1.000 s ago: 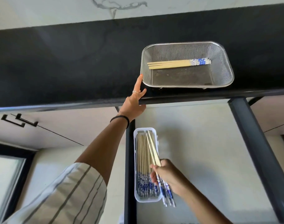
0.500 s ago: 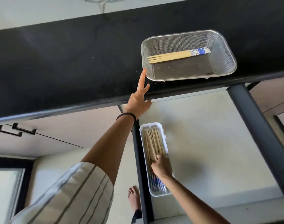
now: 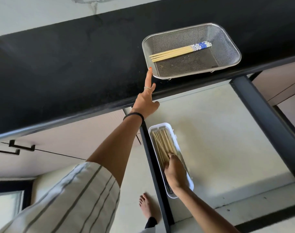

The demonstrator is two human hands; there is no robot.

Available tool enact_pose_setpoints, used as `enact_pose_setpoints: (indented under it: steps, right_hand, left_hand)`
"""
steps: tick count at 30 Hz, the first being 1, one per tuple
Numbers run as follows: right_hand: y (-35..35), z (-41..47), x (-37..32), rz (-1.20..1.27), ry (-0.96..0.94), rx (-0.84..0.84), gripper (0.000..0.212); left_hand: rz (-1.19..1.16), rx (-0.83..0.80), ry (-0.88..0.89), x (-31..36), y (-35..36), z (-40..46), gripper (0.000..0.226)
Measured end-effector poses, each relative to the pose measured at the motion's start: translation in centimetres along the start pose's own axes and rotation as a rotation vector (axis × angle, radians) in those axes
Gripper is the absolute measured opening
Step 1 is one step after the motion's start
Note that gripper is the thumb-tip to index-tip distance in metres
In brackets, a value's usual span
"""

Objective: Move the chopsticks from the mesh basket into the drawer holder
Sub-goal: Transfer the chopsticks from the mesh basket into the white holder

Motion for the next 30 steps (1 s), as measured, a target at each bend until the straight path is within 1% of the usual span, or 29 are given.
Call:
enact_pose_setpoints:
  steps: [4, 7, 10, 12, 14, 16, 18, 20, 23, 25, 28, 30]
  right_hand:
    - [0.2, 0.2, -0.1, -0.086, -0.081, 0.028, 0.045]
    - [0.2, 0.3, 0.1, -0.106, -0.131, 0.061, 0.049]
    - [0.2, 0.5, 0.5, -0.141, -0.156, 0.050, 0.053]
    - [0.2, 0.6, 0.5, -0.196, -0.204, 0.042, 0.050]
    - [0.4, 0.6, 0.4, -0.267, -0.320, 0.017, 0.046]
    - [0.7, 0.3, 0.5, -0.338, -0.424, -0.049, 0.046]
    - [0.9, 0.0, 0.8, -0.387, -0.479, -0.109, 0.047]
    - [0.8, -0.1, 1.0, -0.392, -0.513, -0.110, 0.047]
    - [1.1, -0.2, 1.1, -0.403, -0.506, -0.139, 0.056]
    - [1.2, -0.1, 1.4, -0.353, -0.457, -0.124, 0.065]
    - [1.4, 0.1, 2.0, -0.323, -0.357, -0.116, 0.069]
    - [1.5, 0.2, 2.4, -0.335, -0.341, -0.136, 0.070]
  left_hand:
    - [-0.005, -0.006, 0.009, 0.2, -0.1, 0.0, 0.114]
    - [0.004, -0.006, 0.020, 0.2, -0.1, 0.0, 0.114]
    - [-0.001, -0.016, 0.026, 0.2, 0.0, 0.1, 0.113]
    - [-0.008, -0.019, 0.022, 0.2, -0.1, 0.0, 0.113]
    - [0.005, -0.006, 0.040, 0.3, -0.1, 0.0, 0.112]
    - [0.020, 0.003, 0.047, 0.2, -0.1, 0.0, 0.111]
    - [0.021, 0.000, 0.039, 0.1, -0.1, 0.1, 0.112]
    - [0.038, 0.003, 0.030, 0.0, -0.1, 0.2, 0.112]
    - [0.034, 0.012, 0.037, -0.2, 0.0, 0.3, 0.113]
    - [0.029, 0.016, 0.032, -0.4, 0.0, 0.5, 0.114]
    - [0.037, 0.017, 0.033, -0.4, 0.0, 0.4, 0.114]
    - [0.040, 0.009, 0.051, -0.3, 0.0, 0.4, 0.113]
Point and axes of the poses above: each hand's wrist, its own z-axis towards the middle knuckle, its own y-axis out of the palm, x = y × z, the point moved 5 cm from there along z, towards the middle knuckle, and after that the axes turned 7 degrees about z, right-handed, at the moved point
